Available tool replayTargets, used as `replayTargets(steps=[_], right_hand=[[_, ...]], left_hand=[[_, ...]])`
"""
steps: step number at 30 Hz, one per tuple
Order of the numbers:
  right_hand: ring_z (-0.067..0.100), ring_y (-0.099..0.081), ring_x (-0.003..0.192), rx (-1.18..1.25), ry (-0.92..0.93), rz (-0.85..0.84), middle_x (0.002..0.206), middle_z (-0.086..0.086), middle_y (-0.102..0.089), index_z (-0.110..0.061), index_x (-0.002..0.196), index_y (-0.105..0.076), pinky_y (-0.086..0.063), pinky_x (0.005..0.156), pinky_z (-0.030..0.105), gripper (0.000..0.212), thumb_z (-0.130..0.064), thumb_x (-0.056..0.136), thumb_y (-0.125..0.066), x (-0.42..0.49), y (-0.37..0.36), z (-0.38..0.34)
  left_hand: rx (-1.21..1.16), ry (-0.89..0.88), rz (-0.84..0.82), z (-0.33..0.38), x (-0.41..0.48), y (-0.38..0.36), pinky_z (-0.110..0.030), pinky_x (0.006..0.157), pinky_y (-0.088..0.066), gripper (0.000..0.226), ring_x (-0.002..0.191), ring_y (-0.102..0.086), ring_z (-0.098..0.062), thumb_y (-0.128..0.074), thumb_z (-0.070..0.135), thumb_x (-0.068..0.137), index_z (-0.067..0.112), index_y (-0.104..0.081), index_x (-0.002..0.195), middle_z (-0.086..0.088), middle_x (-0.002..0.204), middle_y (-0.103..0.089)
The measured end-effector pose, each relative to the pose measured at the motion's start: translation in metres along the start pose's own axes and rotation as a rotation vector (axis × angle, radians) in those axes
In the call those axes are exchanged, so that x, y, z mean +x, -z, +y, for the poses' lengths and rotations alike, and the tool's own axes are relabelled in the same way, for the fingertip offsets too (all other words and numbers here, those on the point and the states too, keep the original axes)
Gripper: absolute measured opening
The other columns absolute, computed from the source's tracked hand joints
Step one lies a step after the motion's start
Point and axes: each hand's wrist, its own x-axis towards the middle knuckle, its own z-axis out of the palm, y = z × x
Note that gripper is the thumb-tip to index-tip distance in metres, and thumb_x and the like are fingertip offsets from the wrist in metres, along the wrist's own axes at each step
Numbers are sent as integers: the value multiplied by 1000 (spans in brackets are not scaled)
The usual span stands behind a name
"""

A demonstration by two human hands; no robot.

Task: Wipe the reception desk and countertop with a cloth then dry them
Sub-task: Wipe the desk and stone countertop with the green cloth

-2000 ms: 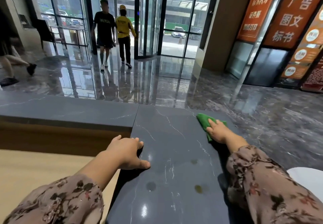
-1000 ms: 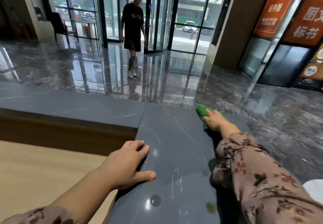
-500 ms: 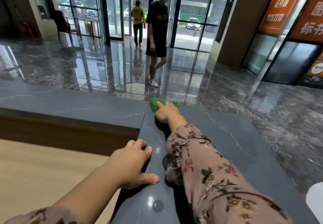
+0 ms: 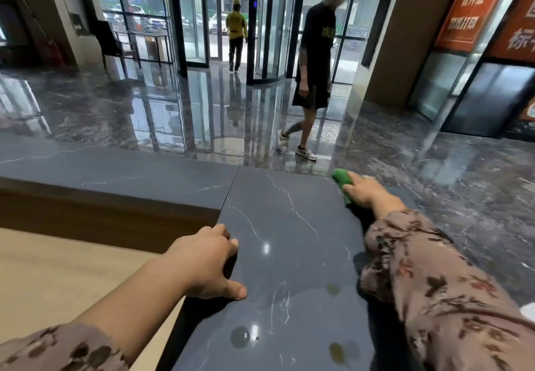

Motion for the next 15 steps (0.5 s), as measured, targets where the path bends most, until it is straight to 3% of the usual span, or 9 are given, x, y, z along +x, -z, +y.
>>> replayTargets(steps=[3, 7, 15], right_hand=[[36, -25, 141, -16, -149, -3, 155, 18, -24, -26, 152, -16, -24, 115, 46, 64, -41, 95, -40, 2, 5, 67], [35, -14, 145, 2, -216, -67, 160, 15, -1, -32, 153, -4, -16, 118, 48, 64, -43, 98, -35, -21, 7, 80], [35, -4, 147, -46, -118, -113, 160, 18, 3, -30, 154, -1, -12, 119, 45, 61, -43, 101, -29, -99, 1, 85]], left_hand=[[4, 4, -12, 1, 2, 1, -35, 101, -44, 93, 133, -36, -19, -58, 70, 76, 23, -27, 150, 4, 149, -25], [12, 18, -48, 3, 5, 4, -35, 99, -45, 94, 130, -38, -21, -60, 70, 74, 21, -32, 148, 3, 145, -29], [-55, 39, -43, 4, 3, 3, -37, 104, -42, 97, 131, -41, -21, -63, 69, 72, 18, -31, 149, 1, 146, -31]])
